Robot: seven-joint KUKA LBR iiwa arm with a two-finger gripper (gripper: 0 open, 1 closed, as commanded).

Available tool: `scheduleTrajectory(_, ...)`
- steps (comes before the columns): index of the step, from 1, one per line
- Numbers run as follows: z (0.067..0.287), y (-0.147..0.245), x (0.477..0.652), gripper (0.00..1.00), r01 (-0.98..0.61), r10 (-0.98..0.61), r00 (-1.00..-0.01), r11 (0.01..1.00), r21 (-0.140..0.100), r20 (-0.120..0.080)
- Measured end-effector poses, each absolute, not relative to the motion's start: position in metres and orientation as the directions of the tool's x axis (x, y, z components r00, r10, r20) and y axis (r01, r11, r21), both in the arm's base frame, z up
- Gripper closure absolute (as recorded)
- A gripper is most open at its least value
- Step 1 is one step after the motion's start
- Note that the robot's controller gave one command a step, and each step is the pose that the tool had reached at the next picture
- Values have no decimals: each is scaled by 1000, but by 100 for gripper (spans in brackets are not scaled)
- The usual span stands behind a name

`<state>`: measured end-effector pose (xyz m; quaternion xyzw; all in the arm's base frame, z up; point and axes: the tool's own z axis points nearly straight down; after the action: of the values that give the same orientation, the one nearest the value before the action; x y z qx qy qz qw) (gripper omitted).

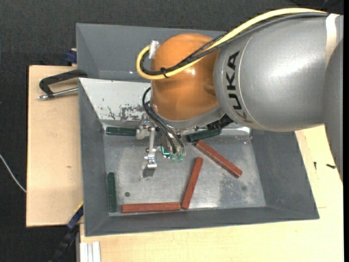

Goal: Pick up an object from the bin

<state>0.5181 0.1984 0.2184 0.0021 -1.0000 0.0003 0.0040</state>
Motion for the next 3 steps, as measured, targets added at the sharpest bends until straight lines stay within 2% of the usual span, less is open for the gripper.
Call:
scheduleTrajectory(1,223,197,520,0,-1,-1,-1000,1000,2,-1)
scheduleTrajectory(2,159,170,515,0,-131,-131,-991,991,1,-3)
scheduleTrajectory(3,154,132,495,0,-432,-432,-902,902,1,1)
